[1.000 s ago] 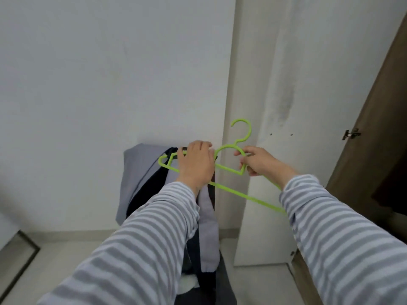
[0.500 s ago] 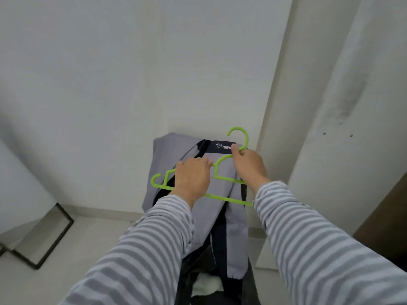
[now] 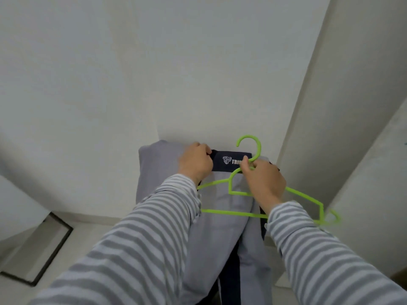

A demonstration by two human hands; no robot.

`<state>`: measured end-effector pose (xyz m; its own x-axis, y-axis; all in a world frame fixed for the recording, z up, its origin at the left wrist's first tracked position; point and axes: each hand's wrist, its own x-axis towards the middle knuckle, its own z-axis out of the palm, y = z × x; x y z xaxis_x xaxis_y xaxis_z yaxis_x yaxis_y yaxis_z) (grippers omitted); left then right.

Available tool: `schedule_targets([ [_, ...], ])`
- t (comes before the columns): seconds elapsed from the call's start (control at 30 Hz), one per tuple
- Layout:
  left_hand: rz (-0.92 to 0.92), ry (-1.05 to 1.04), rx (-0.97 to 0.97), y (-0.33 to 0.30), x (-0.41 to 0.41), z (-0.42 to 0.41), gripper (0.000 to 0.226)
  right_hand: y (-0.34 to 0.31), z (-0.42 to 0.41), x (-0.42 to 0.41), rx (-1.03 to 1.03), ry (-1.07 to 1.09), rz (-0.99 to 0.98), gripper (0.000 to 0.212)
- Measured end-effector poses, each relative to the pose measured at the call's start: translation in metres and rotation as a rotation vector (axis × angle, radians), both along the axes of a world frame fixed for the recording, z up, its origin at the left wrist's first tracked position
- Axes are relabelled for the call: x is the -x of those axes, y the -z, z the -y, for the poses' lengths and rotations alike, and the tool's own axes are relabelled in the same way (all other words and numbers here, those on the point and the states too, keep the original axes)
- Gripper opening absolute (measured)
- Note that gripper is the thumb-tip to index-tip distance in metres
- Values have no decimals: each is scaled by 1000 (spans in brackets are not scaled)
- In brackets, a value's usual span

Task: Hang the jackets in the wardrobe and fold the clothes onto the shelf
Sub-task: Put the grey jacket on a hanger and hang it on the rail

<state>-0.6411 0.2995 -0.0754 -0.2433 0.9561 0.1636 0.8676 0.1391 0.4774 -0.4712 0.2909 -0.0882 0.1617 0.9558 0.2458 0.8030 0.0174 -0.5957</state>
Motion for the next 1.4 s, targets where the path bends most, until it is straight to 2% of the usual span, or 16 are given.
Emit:
schedule_targets([
  [0.23, -300, -52, 211, 10, 8, -56, 36, 19, -45, 5, -14, 18, -9, 49],
  [0.47, -362, -62, 250, -2, 9, -63, 32, 17, -55, 14, -43, 31, 13, 48],
  [0.6, -281, -107, 104, -13, 16, -47, 29, 7, -55, 17, -39, 34, 20, 47],
  [0.7, -396, -211, -63, -33, 32, -25, 34, -7, -45, 21, -54, 32, 16, 48],
  [0.77, -276, -269, -71, -42, 44, -13, 39, -17, -39, 24, -55, 27, 4, 50],
  [0.9, 350, -392, -100, -62, 79, 15, 64, -39, -14, 41, -95, -11, -7, 53],
  [0.97, 574, -438, -141, -68, 96, 26, 55, -49, 0, 49, -120, -11, -7, 55],
  [1.0, 583, -414, -150, -72, 101, 34, 45, -53, 8, 53, -131, -7, -12, 55],
  [1.03, 534, -372, -140, -77, 106, 43, 35, -58, 15, 56, -138, -3, -20, 55],
  [1.07, 470, -329, -111, -80, 111, 51, 39, -63, 22, 58, -144, 2, -28, 56],
  [1.13, 322, -274, -50, -86, 124, 68, 66, -73, 37, 62, -152, 10, -33, 56],
  [1.17, 254, -267, -55, -87, 131, 76, 66, -78, 44, 63, -157, 13, -29, 56],
  [1.3, 88, -256, -225, -95, 150, 109, 14, -102, 69, 67, -121, 12, -16, 56],
  [1.4, -14, -345, -304, -109, 150, 129, 22, -118, 82, 67, -47, -32, -39, 55],
])
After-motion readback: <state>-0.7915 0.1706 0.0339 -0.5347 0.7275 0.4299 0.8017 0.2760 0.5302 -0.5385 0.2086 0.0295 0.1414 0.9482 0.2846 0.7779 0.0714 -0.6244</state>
